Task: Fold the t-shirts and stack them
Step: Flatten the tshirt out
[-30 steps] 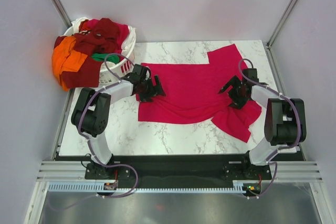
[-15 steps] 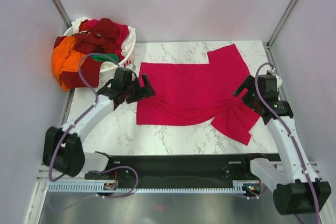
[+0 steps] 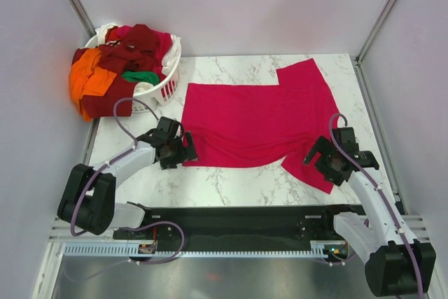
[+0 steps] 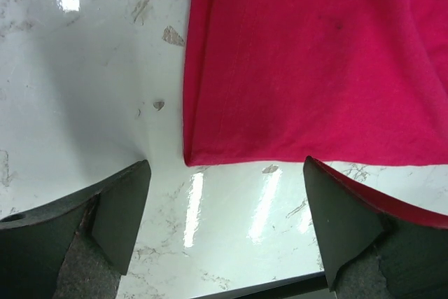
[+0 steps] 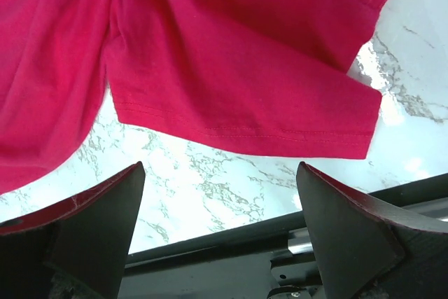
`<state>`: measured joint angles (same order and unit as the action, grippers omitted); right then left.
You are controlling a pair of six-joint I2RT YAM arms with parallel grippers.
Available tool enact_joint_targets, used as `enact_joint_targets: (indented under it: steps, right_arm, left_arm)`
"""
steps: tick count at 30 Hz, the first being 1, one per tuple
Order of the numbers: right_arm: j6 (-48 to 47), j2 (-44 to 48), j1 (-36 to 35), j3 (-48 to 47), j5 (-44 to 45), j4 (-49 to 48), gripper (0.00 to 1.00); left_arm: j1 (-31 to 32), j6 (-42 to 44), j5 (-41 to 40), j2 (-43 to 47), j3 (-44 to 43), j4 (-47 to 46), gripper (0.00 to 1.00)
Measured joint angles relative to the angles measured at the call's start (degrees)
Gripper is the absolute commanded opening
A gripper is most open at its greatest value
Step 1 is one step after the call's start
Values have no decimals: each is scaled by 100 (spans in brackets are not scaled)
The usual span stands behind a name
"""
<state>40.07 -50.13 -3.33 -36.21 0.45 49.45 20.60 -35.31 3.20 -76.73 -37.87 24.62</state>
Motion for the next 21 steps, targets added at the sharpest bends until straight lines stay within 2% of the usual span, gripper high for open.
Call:
enact_joint_targets:
  steps: [3, 6, 7, 9, 10, 11, 12, 18, 21]
  right_arm:
    - [-35, 31, -7, 4, -92, -2, 98]
    - [-37, 33, -7, 4, -98, 0, 98]
    - [-22, 37, -9, 4, -48, 11, 98]
    - [44, 61, -11, 2, 125, 57, 98]
    - [79, 83, -11, -2, 192, 79, 98]
    - [118, 114, -11, -17, 278, 101, 98]
    - [153, 133, -11, -44, 356, 118, 98]
    - [304, -223, -85, -219, 409, 208, 98]
    - [483, -94, -492, 66, 389, 212, 98]
  left_arm:
    - [0, -15, 0, -162, -111, -59, 93]
    - [2, -48, 15, -323, -186, -243, 78]
    - [7, -55, 22, -358, -190, -280, 60]
    - [15, -103, 50, -459, -184, -428, 45]
    - [28, -111, 107, -533, -181, -490, 23]
    - [37, -118, 160, -579, -173, -588, 9]
    - [55, -120, 208, -638, -144, -656, 2]
    - [105, -129, 487, -557, 11, -872, 2]
    - [114, -129, 490, -326, 92, -763, 2]
